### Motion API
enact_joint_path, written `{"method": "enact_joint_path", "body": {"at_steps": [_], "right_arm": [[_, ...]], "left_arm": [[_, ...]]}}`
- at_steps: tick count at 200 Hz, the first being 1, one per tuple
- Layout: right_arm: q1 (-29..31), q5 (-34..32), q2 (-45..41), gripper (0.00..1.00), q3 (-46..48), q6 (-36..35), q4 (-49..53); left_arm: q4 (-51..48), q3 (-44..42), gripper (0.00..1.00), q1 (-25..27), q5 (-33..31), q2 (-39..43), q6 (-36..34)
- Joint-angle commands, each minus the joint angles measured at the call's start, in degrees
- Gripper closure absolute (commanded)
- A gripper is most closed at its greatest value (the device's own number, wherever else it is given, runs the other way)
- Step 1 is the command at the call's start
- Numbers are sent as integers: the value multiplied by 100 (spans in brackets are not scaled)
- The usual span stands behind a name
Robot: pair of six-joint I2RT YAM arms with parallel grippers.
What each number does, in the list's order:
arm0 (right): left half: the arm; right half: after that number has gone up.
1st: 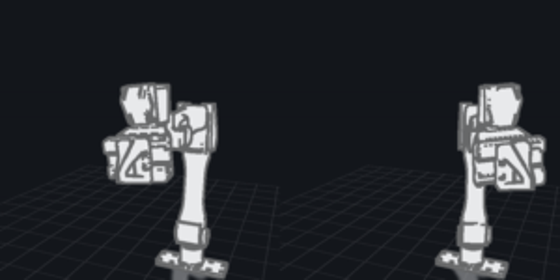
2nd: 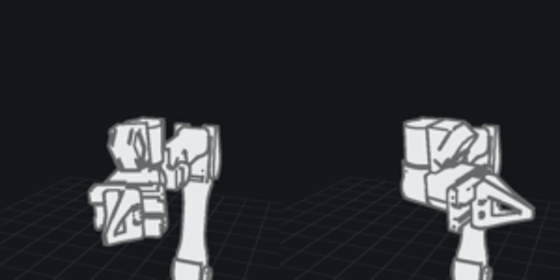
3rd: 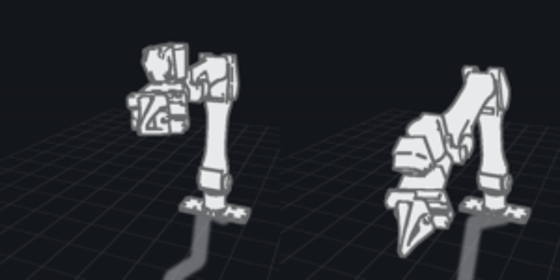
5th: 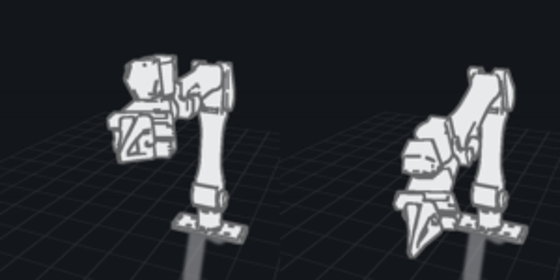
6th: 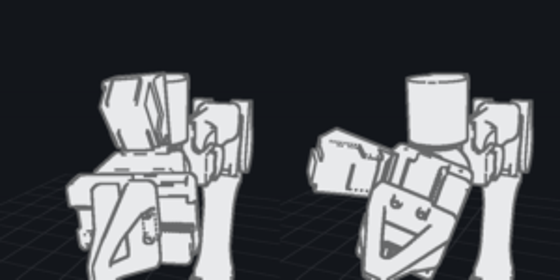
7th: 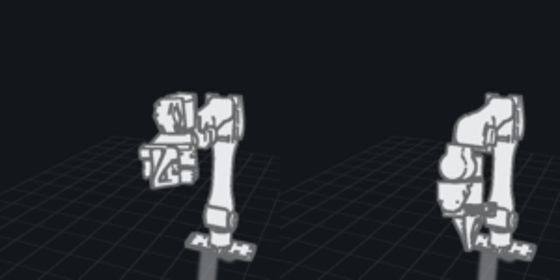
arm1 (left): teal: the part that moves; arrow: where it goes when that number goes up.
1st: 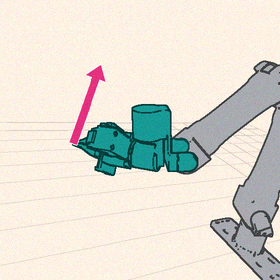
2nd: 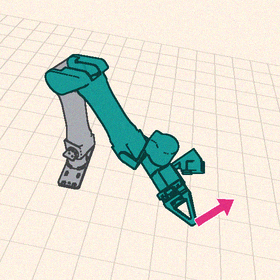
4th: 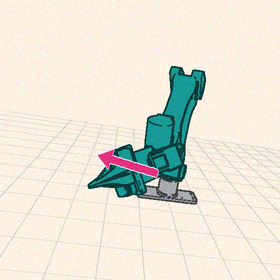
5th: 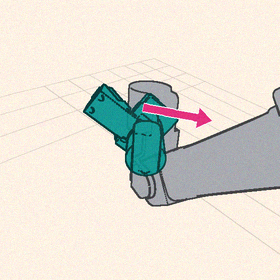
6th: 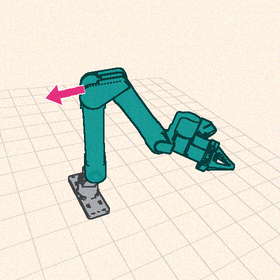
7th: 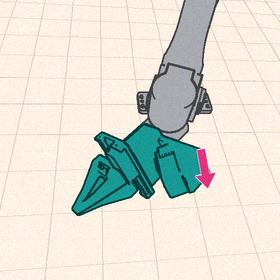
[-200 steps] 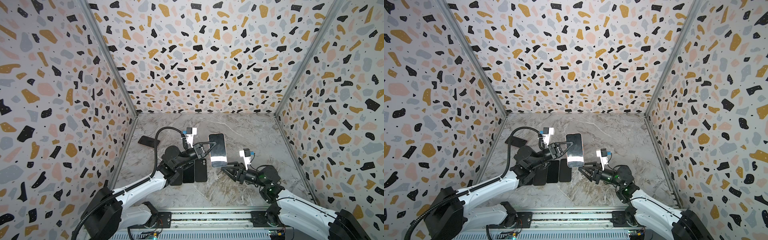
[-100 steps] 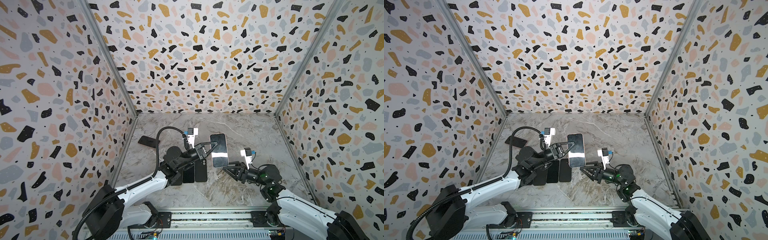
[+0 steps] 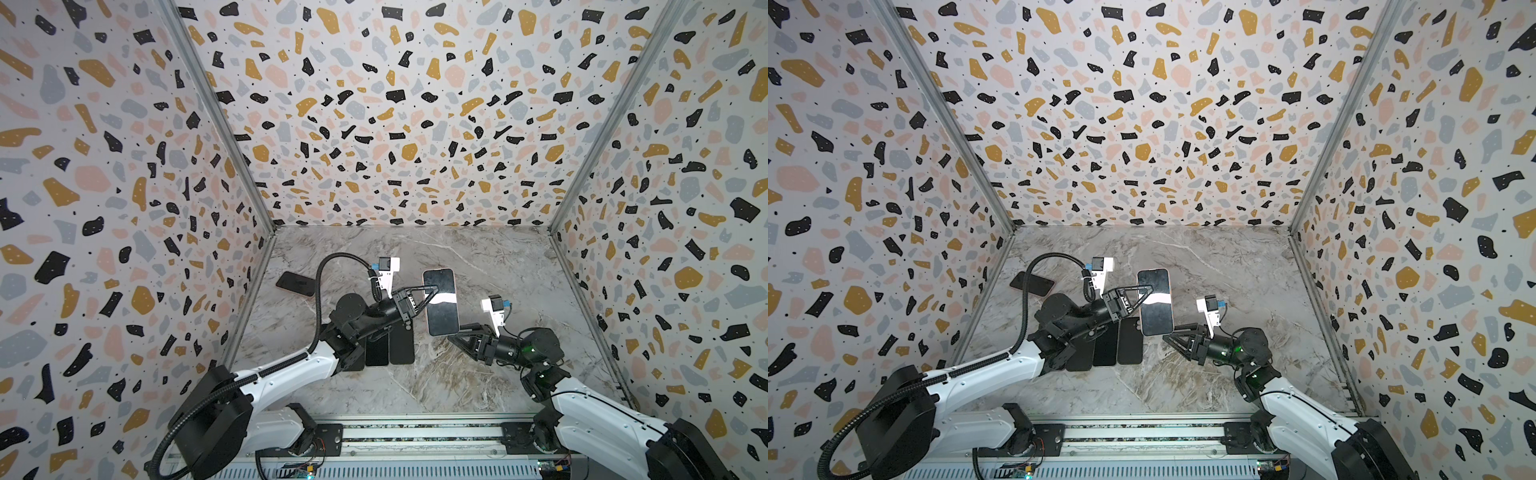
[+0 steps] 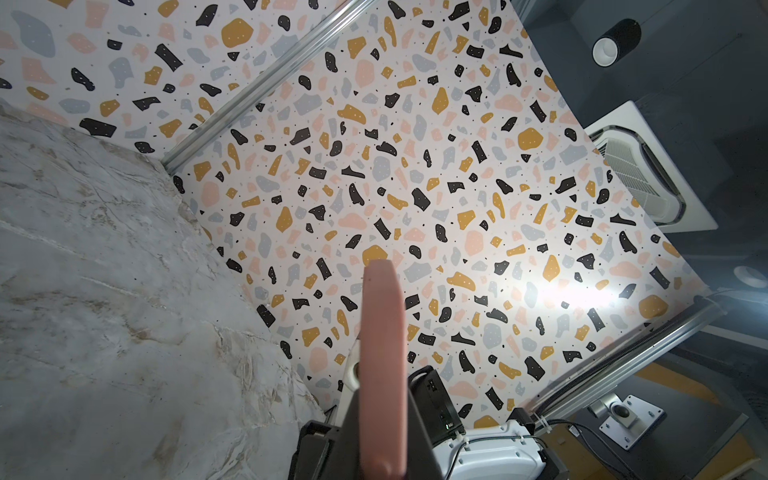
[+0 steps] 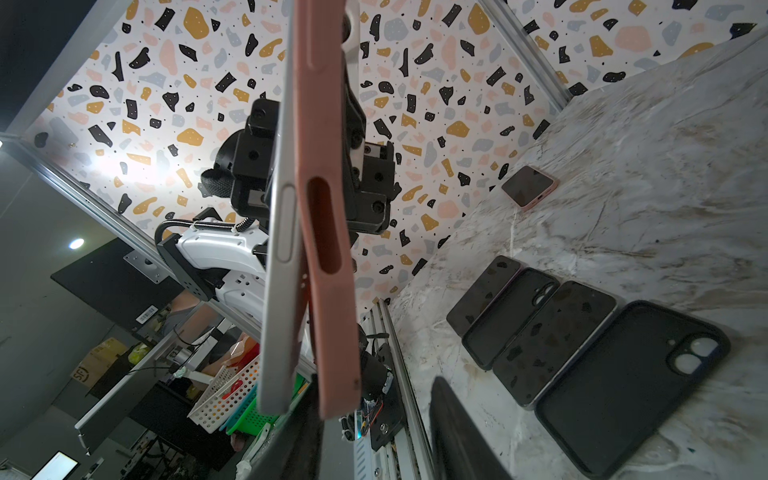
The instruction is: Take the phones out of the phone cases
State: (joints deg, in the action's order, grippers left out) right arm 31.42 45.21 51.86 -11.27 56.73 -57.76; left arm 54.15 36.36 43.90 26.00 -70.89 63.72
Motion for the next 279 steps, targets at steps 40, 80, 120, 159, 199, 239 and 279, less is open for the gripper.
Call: {"method": "enact_joint_path", "body": {"at_steps": [40,80,120,159,199,239,279], "right_arm": [[-214,-217,-43,62,-100,151,-390],[-198,-158,-67,71,221,474,-819],[-164,-228,-505,90,619,725,-778],[-163,-525,-1334,99,796,566,402],[-163,-590,-1485,100,883,520,940],[-163,-649,-1430,100,968,461,1080],[-172,-815,-1583,100,911,254,1786]], "left_arm": [[421,77,100,259,572,-78,-115],[180,47,100,255,208,-129,-133],[140,-105,100,251,-274,-496,12],[535,-396,100,353,-576,-1109,84],[1057,-454,74,525,-702,-1782,138],[1334,-476,53,551,-782,-2066,129],[702,-408,27,534,-1149,-1893,-244]]}}
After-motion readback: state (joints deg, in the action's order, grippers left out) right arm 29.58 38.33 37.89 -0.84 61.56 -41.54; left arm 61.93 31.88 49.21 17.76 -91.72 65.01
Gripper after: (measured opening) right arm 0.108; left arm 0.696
